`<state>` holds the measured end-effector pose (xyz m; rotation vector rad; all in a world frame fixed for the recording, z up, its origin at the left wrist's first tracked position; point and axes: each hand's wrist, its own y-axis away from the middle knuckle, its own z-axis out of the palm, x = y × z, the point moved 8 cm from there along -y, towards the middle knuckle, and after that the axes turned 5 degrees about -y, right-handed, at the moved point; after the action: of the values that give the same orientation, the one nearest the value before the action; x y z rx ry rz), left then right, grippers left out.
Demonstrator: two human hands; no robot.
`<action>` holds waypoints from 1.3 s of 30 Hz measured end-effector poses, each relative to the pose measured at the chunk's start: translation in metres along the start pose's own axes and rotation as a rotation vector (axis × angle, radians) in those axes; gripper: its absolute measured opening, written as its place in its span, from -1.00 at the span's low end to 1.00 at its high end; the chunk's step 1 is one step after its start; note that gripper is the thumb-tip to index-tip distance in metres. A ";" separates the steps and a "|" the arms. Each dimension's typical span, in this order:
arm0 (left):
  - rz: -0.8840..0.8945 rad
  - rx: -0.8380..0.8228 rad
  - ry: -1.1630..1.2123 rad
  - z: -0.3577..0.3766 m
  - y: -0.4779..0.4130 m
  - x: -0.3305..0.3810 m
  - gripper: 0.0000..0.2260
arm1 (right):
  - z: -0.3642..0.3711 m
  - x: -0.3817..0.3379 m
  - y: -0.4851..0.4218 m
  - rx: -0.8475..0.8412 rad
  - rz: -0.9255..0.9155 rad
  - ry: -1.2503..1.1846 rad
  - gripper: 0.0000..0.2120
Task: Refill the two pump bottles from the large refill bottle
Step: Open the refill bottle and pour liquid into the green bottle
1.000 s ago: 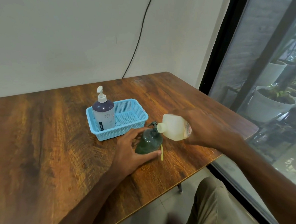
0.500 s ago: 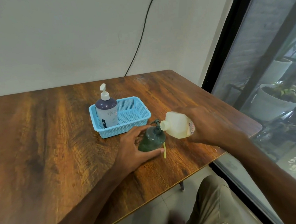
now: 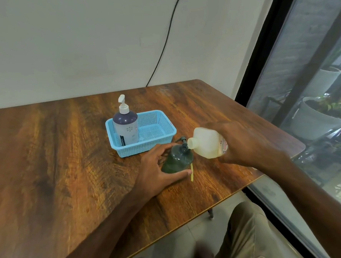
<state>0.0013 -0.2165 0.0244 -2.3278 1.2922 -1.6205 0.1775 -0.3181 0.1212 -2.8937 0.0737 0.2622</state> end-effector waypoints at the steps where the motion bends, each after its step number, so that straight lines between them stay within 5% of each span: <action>1: 0.001 0.001 0.002 0.000 0.000 0.001 -0.31 | 0.001 0.001 0.000 -0.001 -0.001 -0.005 -0.22; 39: 0.017 0.005 -0.005 -0.001 0.001 0.002 -0.30 | -0.006 -0.007 0.003 -0.024 0.033 0.029 -0.22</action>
<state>0.0007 -0.2179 0.0261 -2.3097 1.3018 -1.6105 0.1714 -0.3220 0.1280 -2.9225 0.1240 0.2288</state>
